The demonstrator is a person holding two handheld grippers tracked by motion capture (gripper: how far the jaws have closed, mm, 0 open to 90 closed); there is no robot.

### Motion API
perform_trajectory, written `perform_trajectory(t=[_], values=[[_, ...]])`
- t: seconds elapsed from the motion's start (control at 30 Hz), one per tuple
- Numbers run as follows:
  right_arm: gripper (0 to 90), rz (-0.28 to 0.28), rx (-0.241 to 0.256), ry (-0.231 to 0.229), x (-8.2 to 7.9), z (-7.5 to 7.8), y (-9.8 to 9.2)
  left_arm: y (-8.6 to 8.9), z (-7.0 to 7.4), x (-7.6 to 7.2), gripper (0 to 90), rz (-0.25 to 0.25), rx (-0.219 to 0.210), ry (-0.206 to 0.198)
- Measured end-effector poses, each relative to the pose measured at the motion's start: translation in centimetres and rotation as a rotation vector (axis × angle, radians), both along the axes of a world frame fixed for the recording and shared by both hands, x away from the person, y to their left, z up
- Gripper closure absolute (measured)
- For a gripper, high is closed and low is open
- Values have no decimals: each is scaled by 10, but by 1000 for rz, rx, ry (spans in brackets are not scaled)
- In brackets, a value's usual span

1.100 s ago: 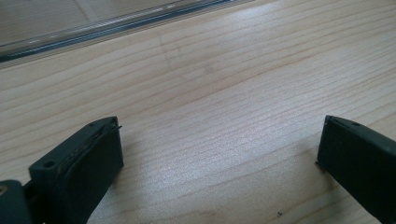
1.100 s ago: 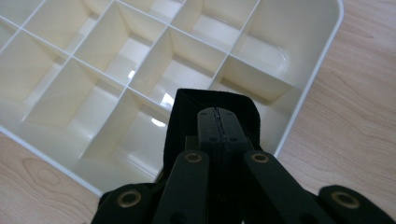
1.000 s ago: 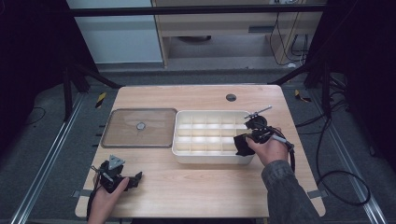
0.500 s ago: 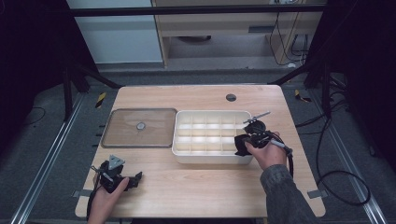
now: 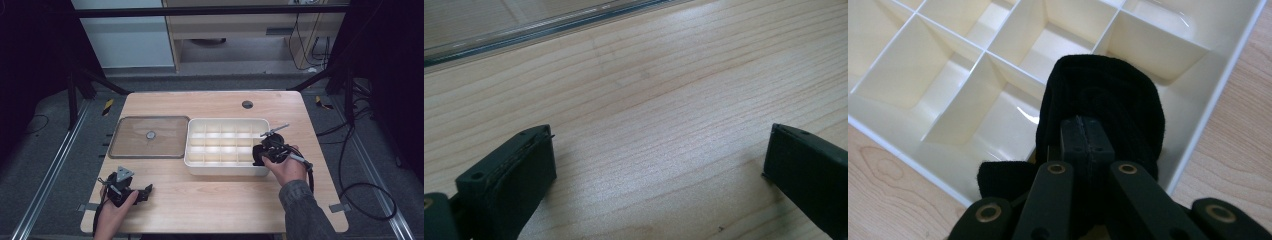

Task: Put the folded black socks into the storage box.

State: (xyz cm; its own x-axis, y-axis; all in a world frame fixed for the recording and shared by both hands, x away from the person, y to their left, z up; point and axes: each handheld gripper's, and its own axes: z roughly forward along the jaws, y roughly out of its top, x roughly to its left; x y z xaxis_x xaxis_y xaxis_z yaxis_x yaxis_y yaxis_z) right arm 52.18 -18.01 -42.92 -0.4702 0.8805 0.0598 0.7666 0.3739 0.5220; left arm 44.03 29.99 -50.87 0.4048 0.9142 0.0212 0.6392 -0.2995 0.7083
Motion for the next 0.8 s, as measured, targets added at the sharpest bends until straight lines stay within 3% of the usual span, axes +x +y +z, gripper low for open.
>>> perform_trajectory(t=[0.8], values=[[900, -9, -28, 21, -1, -3, 5, -1, 0, -1, 0, -7, -1, -5]])
